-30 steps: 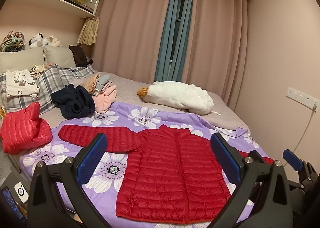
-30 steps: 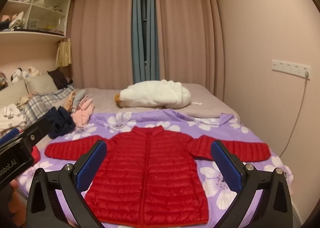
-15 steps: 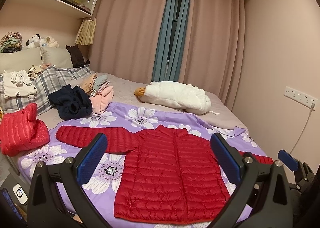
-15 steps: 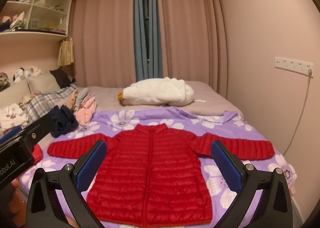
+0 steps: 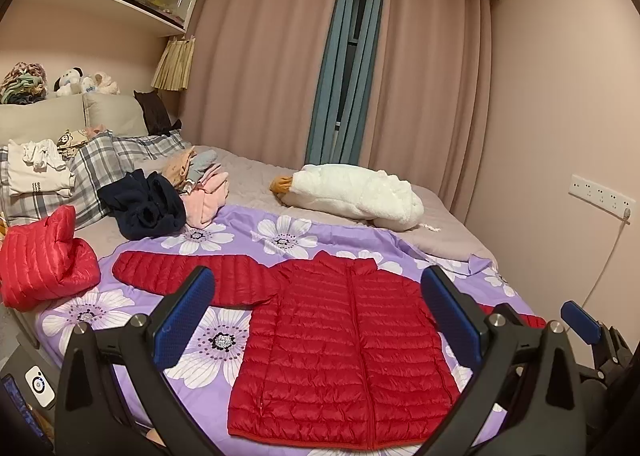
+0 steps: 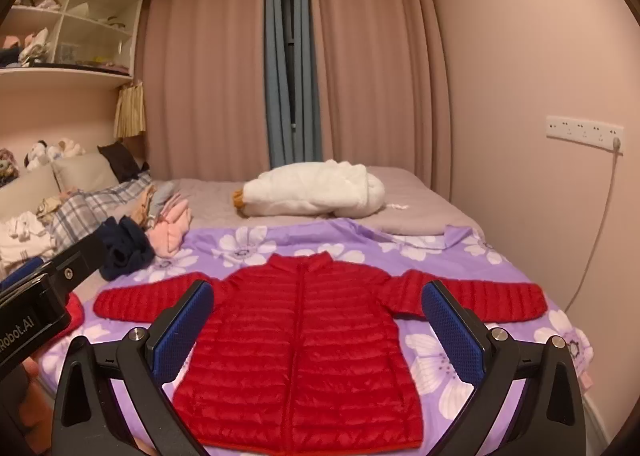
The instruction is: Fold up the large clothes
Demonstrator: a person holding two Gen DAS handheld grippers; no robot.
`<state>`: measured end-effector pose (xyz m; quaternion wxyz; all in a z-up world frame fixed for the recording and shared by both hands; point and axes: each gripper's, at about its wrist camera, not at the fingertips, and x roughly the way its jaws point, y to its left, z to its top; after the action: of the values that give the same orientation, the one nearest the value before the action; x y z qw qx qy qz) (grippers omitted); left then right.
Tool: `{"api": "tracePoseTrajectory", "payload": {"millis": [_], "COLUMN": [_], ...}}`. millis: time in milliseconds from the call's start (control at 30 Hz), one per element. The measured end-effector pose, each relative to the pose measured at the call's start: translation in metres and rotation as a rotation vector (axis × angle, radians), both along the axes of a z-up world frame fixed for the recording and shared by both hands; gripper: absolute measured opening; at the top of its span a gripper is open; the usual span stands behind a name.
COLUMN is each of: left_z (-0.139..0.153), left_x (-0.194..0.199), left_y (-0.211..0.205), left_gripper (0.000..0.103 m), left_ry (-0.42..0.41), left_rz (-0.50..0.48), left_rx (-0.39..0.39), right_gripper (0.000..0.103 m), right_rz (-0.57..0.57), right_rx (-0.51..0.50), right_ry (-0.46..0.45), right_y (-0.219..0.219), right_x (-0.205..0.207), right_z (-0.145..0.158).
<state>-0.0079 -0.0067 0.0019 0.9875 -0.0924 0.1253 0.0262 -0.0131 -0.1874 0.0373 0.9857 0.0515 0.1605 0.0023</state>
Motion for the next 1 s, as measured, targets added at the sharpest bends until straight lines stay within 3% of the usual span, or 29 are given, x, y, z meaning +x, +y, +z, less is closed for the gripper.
{"api": "tracePoseTrajectory", "payload": {"millis": [1000], "left_z": [0.0017], "left_x": [-0.0011], "left_y": [0.0031], "left_gripper": [0.103], "left_ry": [0.001], "left_rz": [0.010], "left_rx": [-0.001], "right_gripper": [0.103], "right_rz": [-0.006], "right_rx": [0.027], "right_ry": [0.009], "right_y": [-0.0021], "right_x": [-0.0013], "right_z": [-0.0054]}}
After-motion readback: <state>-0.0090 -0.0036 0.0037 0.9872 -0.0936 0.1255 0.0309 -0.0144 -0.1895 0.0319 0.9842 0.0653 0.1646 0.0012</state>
